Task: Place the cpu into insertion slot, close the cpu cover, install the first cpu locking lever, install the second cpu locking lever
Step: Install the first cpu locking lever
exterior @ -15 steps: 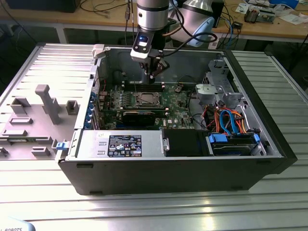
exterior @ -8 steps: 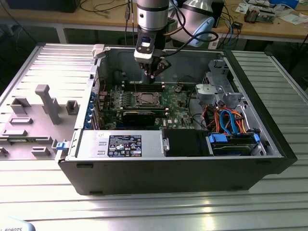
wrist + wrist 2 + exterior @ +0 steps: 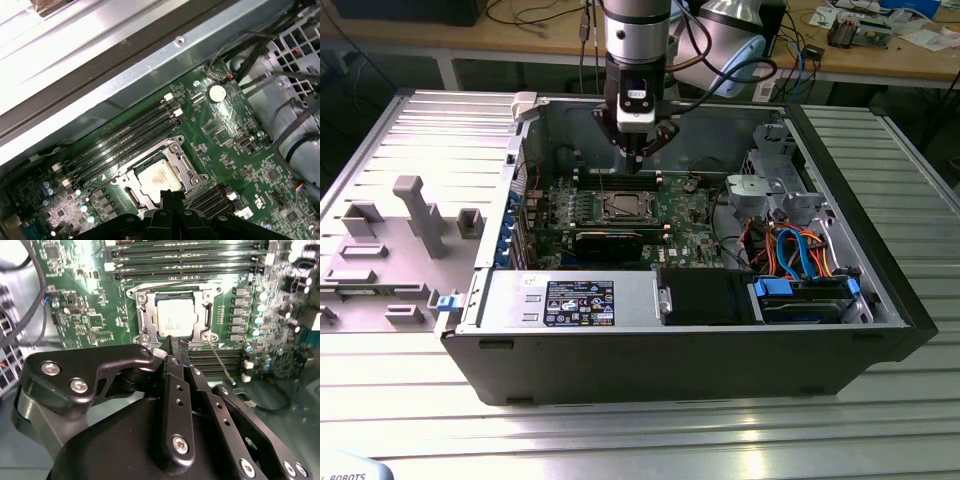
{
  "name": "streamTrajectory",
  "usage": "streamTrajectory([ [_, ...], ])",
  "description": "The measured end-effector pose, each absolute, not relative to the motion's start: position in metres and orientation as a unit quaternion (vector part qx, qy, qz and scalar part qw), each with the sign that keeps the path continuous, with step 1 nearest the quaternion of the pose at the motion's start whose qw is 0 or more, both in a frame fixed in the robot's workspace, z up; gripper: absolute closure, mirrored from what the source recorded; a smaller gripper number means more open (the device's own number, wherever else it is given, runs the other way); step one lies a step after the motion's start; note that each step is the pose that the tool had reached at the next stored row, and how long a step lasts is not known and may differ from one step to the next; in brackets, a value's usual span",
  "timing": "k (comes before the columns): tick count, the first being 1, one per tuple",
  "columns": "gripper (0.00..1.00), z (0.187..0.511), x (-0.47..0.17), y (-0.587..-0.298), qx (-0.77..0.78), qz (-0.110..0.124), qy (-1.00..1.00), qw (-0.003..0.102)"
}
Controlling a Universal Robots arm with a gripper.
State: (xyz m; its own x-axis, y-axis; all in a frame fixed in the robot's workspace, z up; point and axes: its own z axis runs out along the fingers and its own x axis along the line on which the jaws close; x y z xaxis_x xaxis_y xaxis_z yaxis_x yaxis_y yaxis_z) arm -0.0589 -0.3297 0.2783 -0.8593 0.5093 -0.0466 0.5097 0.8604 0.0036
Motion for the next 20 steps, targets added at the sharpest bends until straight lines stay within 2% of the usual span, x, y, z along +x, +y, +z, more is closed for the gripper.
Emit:
streamTrajectory([
  [20,0.89,0.2782,-0.0619,-0.3298,0.241,-0.004,0.970,0.023],
])
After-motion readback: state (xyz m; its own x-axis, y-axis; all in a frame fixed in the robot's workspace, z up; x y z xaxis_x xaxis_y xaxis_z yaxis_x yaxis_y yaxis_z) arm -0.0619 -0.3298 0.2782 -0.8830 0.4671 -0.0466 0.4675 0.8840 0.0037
